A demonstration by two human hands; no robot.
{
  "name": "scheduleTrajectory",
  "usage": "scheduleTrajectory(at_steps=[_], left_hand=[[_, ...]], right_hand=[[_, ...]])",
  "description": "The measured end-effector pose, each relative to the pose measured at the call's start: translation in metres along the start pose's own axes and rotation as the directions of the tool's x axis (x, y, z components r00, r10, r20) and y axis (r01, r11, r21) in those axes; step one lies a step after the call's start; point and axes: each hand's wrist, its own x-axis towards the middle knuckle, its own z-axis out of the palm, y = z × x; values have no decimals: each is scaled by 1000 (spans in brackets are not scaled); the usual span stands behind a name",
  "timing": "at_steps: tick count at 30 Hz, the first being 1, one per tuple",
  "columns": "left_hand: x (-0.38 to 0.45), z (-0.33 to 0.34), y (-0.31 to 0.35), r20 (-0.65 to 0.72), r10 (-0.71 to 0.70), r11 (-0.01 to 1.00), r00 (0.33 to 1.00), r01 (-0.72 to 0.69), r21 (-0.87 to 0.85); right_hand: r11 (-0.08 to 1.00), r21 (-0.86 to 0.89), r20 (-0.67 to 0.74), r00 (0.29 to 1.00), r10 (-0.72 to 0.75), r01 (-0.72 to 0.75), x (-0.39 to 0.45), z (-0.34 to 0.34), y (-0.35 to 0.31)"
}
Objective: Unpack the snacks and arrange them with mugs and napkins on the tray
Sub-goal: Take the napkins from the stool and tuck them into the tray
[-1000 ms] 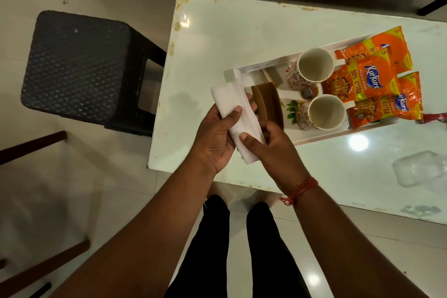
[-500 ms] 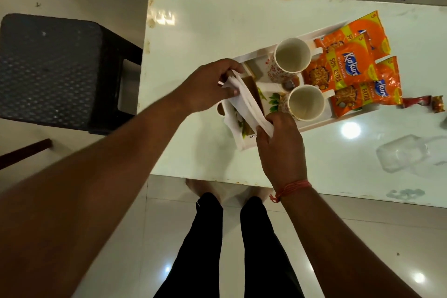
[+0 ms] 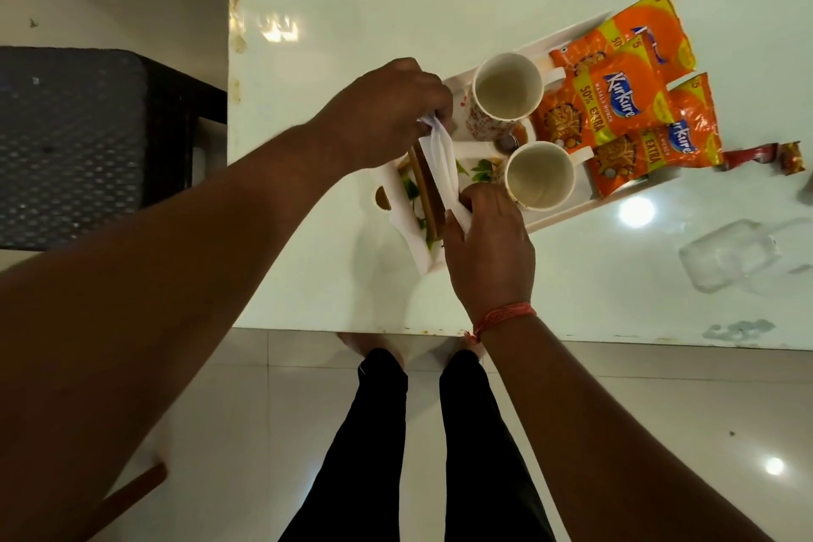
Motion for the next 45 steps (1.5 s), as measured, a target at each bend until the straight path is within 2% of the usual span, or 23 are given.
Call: scheduleTrajectory(at_steps=[7, 12, 21, 45], left_hand=[[0, 14, -11, 30, -13, 1000, 999, 13, 10], [0, 25, -20, 104, -66, 997, 992, 61, 51], [1, 29, -31, 139, -99, 995, 985, 94, 43], [2, 36, -35, 132, -111, 992, 985, 118, -45]], right_hand=[[998, -52, 44, 998, 44, -41, 6, 13, 6], [995, -93, 59, 998, 30, -24, 9, 21, 10], [993, -120, 55, 998, 21, -14, 17, 21, 12], [992, -128, 84, 996, 17, -7, 8, 28, 13]])
